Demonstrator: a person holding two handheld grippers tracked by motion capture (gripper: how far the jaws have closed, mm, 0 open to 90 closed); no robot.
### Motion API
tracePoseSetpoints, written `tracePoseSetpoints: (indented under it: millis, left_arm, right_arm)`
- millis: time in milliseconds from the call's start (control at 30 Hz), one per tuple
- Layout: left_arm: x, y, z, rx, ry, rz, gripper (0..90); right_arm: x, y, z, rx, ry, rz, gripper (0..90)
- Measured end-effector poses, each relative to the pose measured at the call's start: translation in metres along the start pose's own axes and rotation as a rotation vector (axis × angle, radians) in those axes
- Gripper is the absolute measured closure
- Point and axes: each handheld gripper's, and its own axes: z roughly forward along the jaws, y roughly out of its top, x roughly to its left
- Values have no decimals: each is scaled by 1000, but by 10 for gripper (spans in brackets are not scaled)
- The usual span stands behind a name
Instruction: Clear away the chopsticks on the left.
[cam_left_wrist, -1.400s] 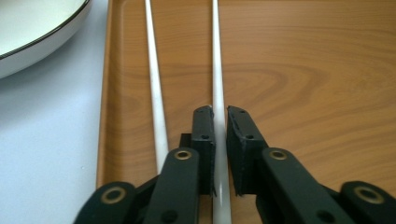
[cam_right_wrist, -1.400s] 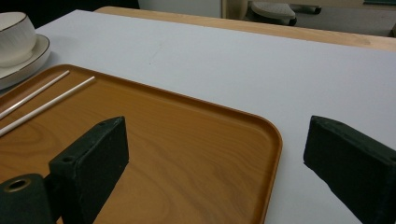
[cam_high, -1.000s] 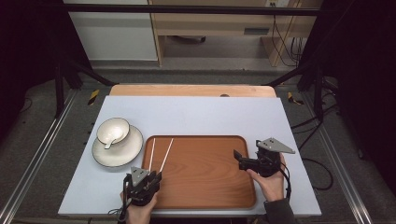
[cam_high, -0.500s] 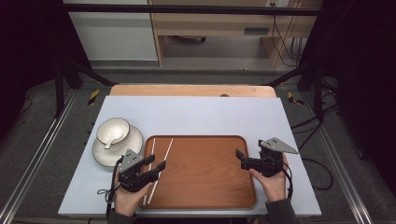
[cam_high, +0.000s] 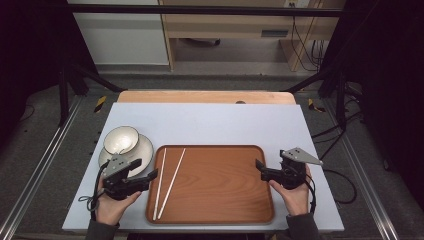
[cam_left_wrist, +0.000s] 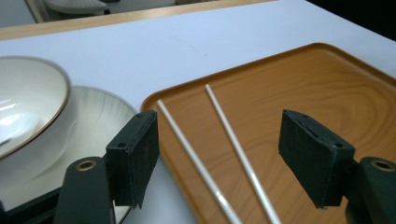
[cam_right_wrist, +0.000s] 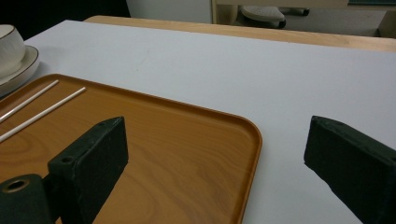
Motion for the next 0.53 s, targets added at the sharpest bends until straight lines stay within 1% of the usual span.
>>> tracePoseSetpoints:
  millis: [67, 133, 200, 300, 400, 533]
  left_arm:
    - [5, -7, -3, -2, 3, -16, 278]
    - [9, -13, -6, -3, 9, -17, 273]
    - [12, -17, -6, 11, 12, -6, 261]
    - [14, -22, -10, 2, 22, 12, 256]
    - [17, -26, -13, -5, 26, 15, 255]
    - [23, -30, -15, -7, 29, 19, 250]
  right_arm:
    - [0, 0, 1, 1, -2, -2, 64]
    - [0, -1, 1, 6, -2, 3, 64]
    - [-1, -2, 2, 10, -3, 1, 64]
    - [-1, -3, 3, 14, -5, 1, 64]
    - [0, -3, 3, 16, -6, -5, 64]
    - [-1, -4, 4, 21, -8, -3, 63]
